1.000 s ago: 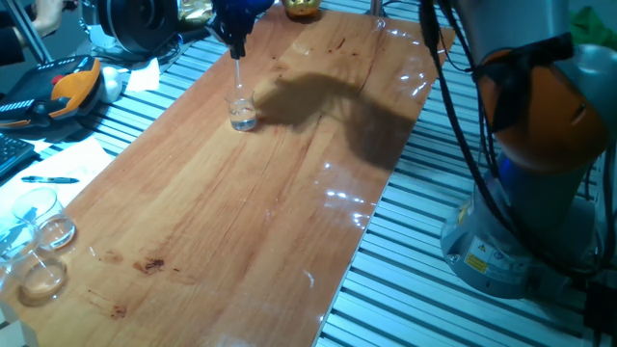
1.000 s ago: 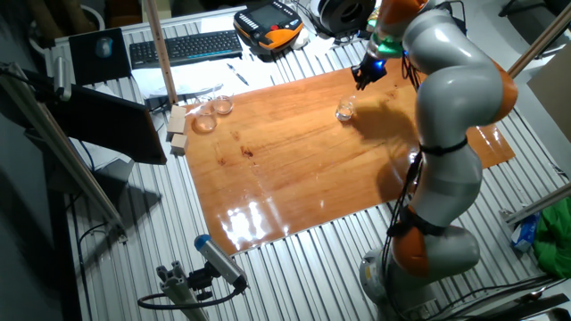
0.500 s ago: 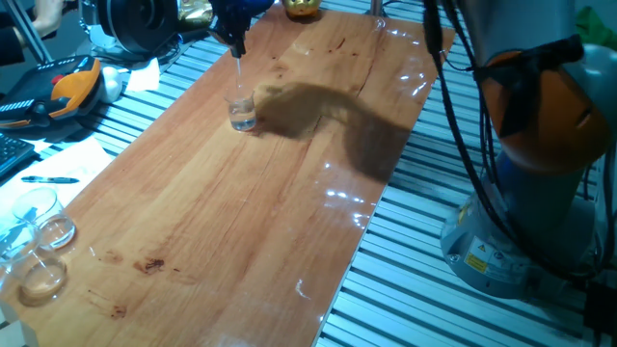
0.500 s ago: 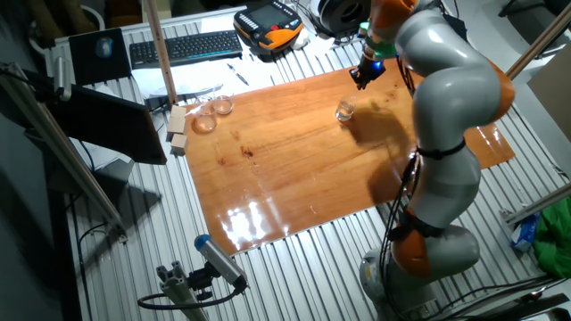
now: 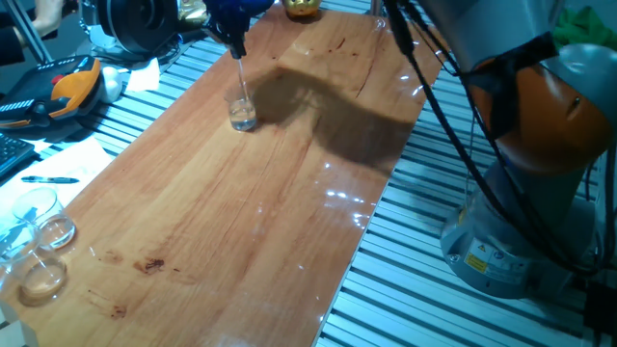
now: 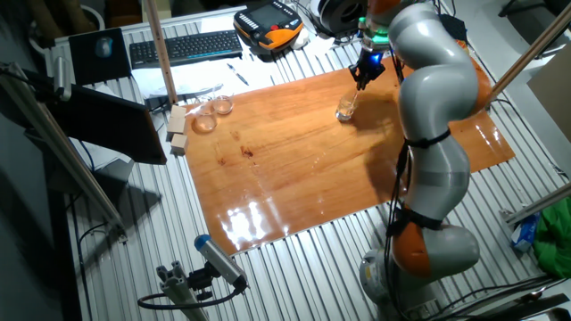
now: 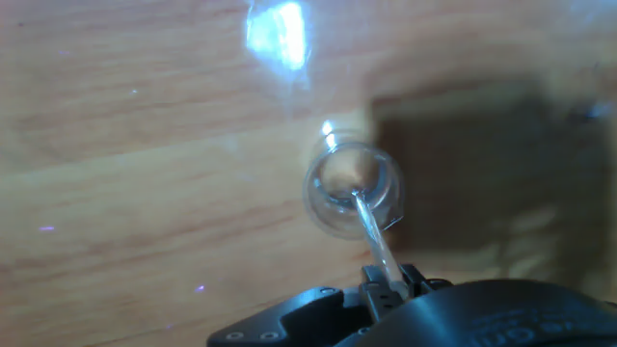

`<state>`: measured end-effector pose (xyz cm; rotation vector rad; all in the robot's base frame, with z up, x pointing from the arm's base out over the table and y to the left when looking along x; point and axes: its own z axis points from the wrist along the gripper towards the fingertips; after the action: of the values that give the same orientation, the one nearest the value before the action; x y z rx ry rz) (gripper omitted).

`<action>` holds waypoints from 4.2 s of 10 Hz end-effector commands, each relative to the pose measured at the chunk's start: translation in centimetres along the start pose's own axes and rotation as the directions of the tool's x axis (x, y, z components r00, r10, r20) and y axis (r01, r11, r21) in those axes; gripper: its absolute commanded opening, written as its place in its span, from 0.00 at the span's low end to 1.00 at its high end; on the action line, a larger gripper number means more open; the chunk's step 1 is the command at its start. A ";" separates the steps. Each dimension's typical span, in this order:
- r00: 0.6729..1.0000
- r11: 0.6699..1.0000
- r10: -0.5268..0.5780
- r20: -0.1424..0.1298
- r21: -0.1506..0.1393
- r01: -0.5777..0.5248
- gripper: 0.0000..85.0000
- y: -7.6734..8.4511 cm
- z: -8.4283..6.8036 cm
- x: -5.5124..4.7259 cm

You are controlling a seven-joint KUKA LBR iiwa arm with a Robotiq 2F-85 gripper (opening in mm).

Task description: Stir the beaker with a glass rod

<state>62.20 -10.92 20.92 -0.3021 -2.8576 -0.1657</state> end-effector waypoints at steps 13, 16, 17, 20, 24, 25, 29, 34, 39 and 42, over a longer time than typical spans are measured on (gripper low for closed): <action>0.988 0.987 -0.117 0.104 0.122 0.104 0.00 -0.2 -0.1 0.2; 0.997 0.993 -0.067 0.046 0.101 0.062 0.00 -0.2 0.1 0.2; 0.994 0.990 -0.088 0.070 0.117 0.080 0.00 -0.2 0.0 0.2; 0.963 0.980 -0.170 0.211 0.137 0.143 0.00 -0.2 -0.2 0.2; 0.936 0.992 -0.125 0.330 0.028 0.123 0.00 -0.1 0.1 0.2; 0.958 0.997 -0.058 0.279 -0.039 0.072 0.00 0.0 0.4 0.1; 0.994 0.997 0.017 0.110 -0.078 -0.008 0.00 -0.1 0.7 0.3; 0.993 0.997 -0.065 0.100 0.047 0.061 0.00 -0.2 0.2 0.4; 0.934 0.976 -0.203 0.295 0.135 0.170 0.00 0.0 -0.2 0.4; 0.950 0.996 -0.044 0.309 -0.066 0.068 0.00 0.2 0.4 0.3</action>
<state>61.92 -10.57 20.69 -0.1979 -3.1748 -0.1627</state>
